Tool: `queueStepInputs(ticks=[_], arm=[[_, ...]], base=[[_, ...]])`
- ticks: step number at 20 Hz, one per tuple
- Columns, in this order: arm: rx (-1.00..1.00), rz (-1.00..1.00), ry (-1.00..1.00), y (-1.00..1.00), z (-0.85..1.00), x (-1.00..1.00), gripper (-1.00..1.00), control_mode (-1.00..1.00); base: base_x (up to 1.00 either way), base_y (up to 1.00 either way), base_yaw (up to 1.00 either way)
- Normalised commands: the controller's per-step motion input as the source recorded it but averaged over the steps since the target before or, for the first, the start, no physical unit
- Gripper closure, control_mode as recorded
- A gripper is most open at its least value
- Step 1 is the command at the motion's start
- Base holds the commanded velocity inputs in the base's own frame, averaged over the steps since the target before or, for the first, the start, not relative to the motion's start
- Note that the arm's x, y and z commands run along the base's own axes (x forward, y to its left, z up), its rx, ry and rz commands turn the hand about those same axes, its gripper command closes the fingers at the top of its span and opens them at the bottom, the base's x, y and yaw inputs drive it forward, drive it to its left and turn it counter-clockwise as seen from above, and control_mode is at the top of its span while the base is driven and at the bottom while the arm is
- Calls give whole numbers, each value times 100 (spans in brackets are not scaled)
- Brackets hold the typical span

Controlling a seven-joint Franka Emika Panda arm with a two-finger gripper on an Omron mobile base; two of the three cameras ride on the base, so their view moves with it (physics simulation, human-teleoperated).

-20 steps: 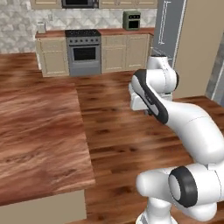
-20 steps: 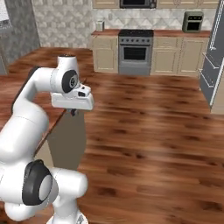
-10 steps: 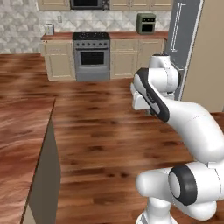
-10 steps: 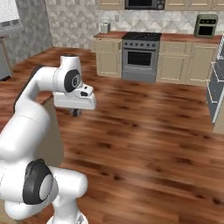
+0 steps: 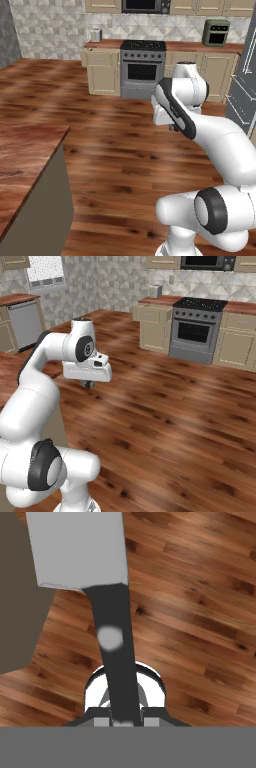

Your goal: Pick up the metallic utensils from the counter and place them in the open drawer. Make sure not to pick up any wooden utensils.

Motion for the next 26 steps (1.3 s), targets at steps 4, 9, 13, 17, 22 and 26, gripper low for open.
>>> queueStepInputs(ticks=[4, 9, 13, 17, 22, 26], arm=[[0, 0, 0, 0, 0, 0, 100, 100], [0, 0, 0, 0, 0, 0, 100, 100], [0, 0, 0, 0, 0, 0, 100, 100], [0, 0, 0, 0, 0, 0, 100, 100], [0, 0, 0, 0, 0, 0, 100, 100], [0, 0, 0, 0, 0, 0, 100, 100]], base=[[100, -46, 35], [100, -45, 35], [100, -51, 43], [100, -53, 43], [100, -60, 42], [100, -90, 35]])
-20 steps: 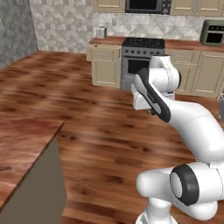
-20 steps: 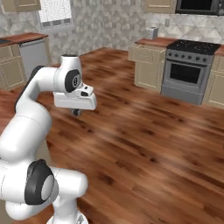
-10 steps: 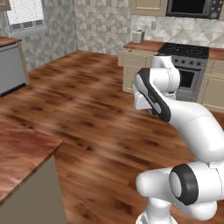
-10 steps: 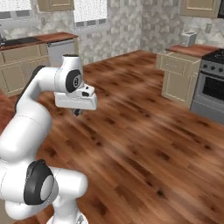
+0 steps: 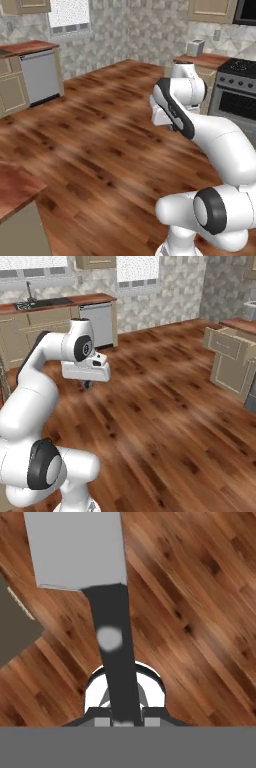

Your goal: Pick up the metallic utensils from the counter and place them in the open drawer. Make sure not to pick up any wooden utensils.

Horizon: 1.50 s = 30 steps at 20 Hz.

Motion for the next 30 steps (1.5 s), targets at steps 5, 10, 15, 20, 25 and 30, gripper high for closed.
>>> queueStepInputs(ticks=[5, 10, 15, 20, 25, 30], arm=[[0, 0, 0, 0, 0, 0, 100, 100], [0, 0, 0, 0, 0, 0, 100, 100], [0, 0, 0, 0, 0, 0, 100, 100], [0, 0, 0, 0, 0, 0, 100, 100], [0, 0, 0, 0, 0, 0, 100, 100], [0, 0, 0, 0, 0, 0, 100, 100]], base=[[100, -100, 19], [100, -100, 8], [100, -100, 9], [100, -100, 10], [100, -100, 9], [100, -100, 10]])
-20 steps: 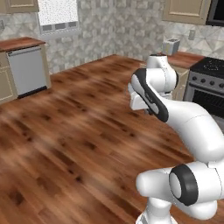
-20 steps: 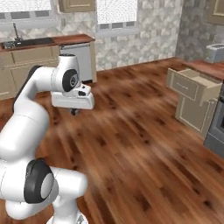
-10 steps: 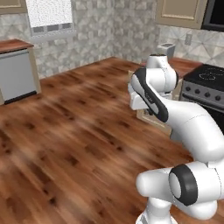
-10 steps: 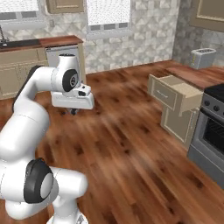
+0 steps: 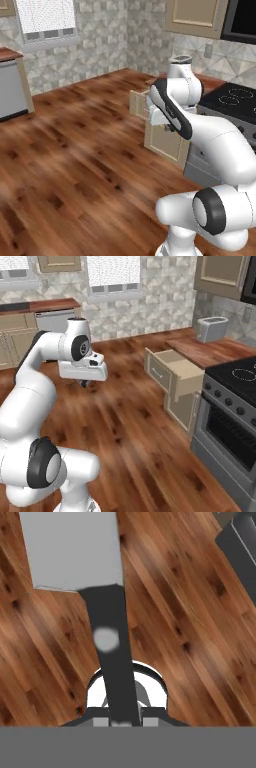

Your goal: Pick up the metallic utensils from the counter and place them in the open drawer. Make sure not to pick up any wooden utensils.

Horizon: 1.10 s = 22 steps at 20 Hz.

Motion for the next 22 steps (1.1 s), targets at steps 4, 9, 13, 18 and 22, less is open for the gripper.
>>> queueStepInputs(ticks=[4, 9, 13, 18, 22], arm=[[0, 0, 0, 0, 0, 0, 100, 100], [0, 0, 0, 0, 0, 0, 100, 100], [0, 0, 0, 0, 0, 0, 100, 100], [0, 0, 0, 0, 0, 0, 100, 100], [0, 0, 0, 0, 0, 0, 100, 100]], base=[[100, -100, 17], [100, -97, 19], [100, -70, 14], [100, -31, 1], [99, -37, 0]])
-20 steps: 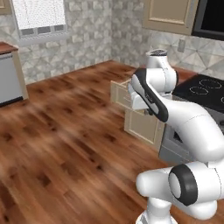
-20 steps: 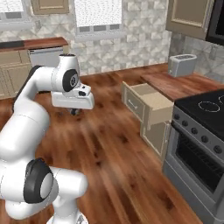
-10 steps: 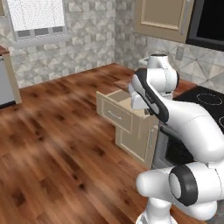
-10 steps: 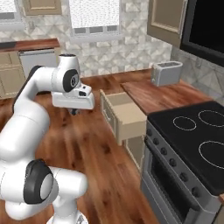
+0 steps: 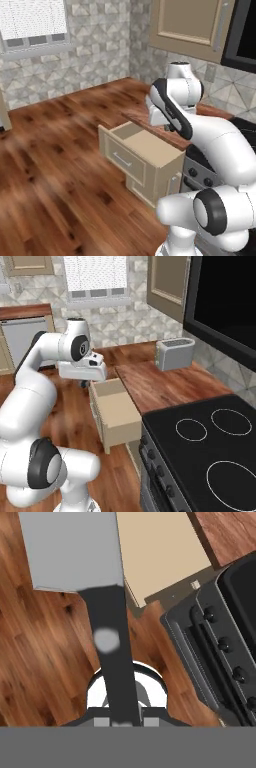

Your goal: Pick up the metallic utensils from the counter and place them in the open drawer. Make sure not to pick up any wooden utensils.

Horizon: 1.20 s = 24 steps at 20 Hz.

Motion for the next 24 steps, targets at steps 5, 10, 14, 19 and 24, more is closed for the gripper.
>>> queueStepInputs(ticks=[5, 10, 14, 19, 24], arm=[[0, 0, 0, 0, 0, 0, 100, 100], [0, 0, 0, 0, 0, 0, 100, 100], [0, 0, 0, 0, 0, 0, 100, 100], [0, 6, 14, 0, -18, 52, 100, -100], [0, 15, 38, 3, -78, 100, 100, -100]], base=[[58, -45, 4], [0, -2, 0], [1, 0, 0], [3, 0, 0], [0, 0, 0]])
